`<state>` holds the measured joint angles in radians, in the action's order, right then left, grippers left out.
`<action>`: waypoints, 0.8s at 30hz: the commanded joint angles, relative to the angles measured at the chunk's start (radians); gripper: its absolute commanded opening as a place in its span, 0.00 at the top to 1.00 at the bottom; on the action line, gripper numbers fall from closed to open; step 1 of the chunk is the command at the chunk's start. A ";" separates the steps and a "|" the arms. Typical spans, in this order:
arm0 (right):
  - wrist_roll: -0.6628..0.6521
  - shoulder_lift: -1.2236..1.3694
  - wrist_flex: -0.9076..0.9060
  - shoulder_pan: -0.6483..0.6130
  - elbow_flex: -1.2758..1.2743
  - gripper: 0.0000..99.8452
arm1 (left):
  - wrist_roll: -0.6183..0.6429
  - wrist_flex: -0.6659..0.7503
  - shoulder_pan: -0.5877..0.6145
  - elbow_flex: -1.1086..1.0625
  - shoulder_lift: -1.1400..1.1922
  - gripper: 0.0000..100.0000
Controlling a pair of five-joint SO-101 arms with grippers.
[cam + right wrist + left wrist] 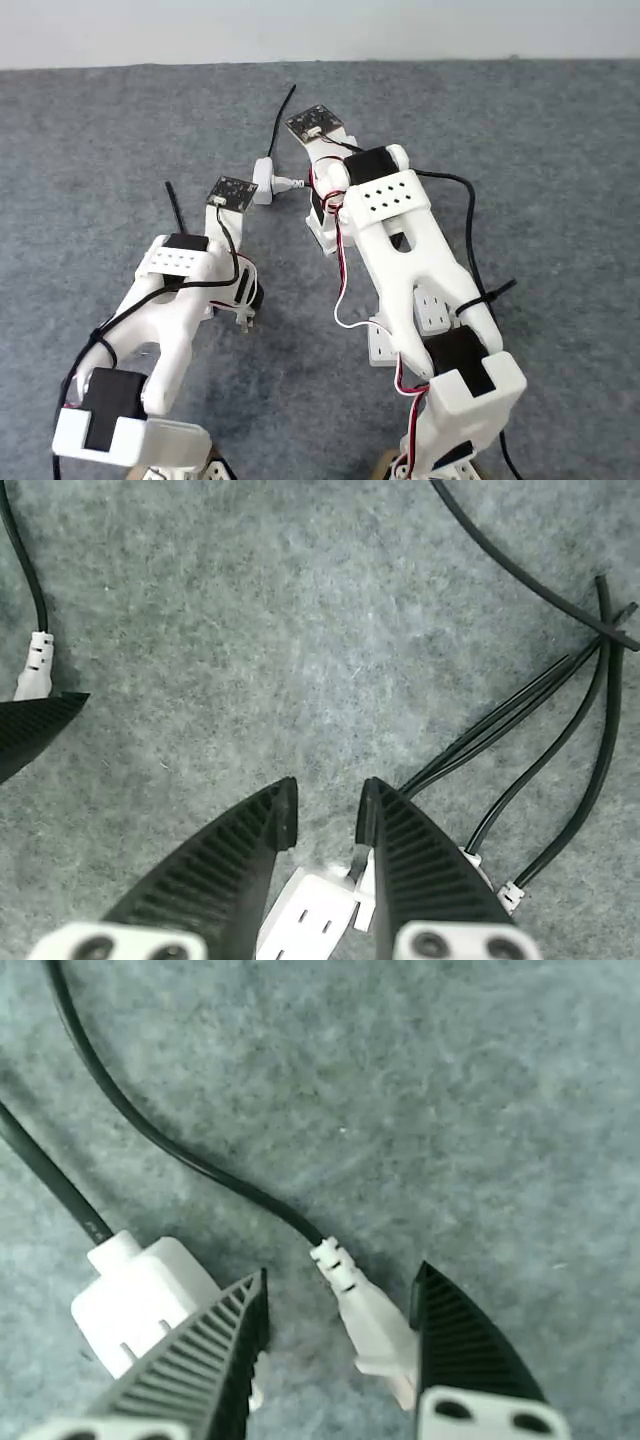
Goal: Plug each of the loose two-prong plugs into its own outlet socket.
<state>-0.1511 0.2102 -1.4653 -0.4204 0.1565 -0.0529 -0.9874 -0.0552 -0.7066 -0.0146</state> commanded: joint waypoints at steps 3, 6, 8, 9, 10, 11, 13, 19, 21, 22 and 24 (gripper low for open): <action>-0.014 -0.053 0.019 0.010 0.006 0.88 | -0.008 -0.046 -0.037 0.039 0.005 0.77; -0.014 -0.053 0.019 0.010 0.006 0.88 | -0.008 -0.055 -0.043 0.033 0.006 0.78; -0.014 -0.053 0.019 0.012 0.006 0.88 | -0.009 -0.054 -0.040 0.028 0.006 0.83; -0.014 -0.053 0.019 0.012 0.006 0.88 | -0.011 -0.054 -0.041 0.027 0.006 0.87; -0.014 -0.053 0.019 0.012 0.006 0.88 | -0.011 -0.054 -0.044 0.025 0.006 0.91; -0.014 -0.053 0.019 0.012 0.006 0.88 | -0.011 -0.054 -0.046 0.025 0.006 0.95; -0.014 -0.053 0.019 0.012 0.006 0.88 | -0.011 -0.054 -0.046 0.025 0.003 0.99; -0.014 -0.053 0.021 0.012 0.006 0.88 | -0.017 -0.051 -0.046 0.024 -0.002 0.99; -0.014 -0.053 0.021 0.012 0.006 0.88 | -0.046 -0.051 -0.048 0.024 -0.003 0.99; -0.014 -0.053 0.021 0.012 0.006 0.88 | -0.052 -0.051 -0.049 0.024 -0.003 0.99; -0.012 -0.053 0.021 0.012 0.006 0.88 | -0.055 -0.048 -0.077 0.030 -0.003 0.99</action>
<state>-0.1511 0.2102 -1.4561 -0.4204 0.1565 -0.0806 -1.0288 -0.0951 -0.7066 -0.0023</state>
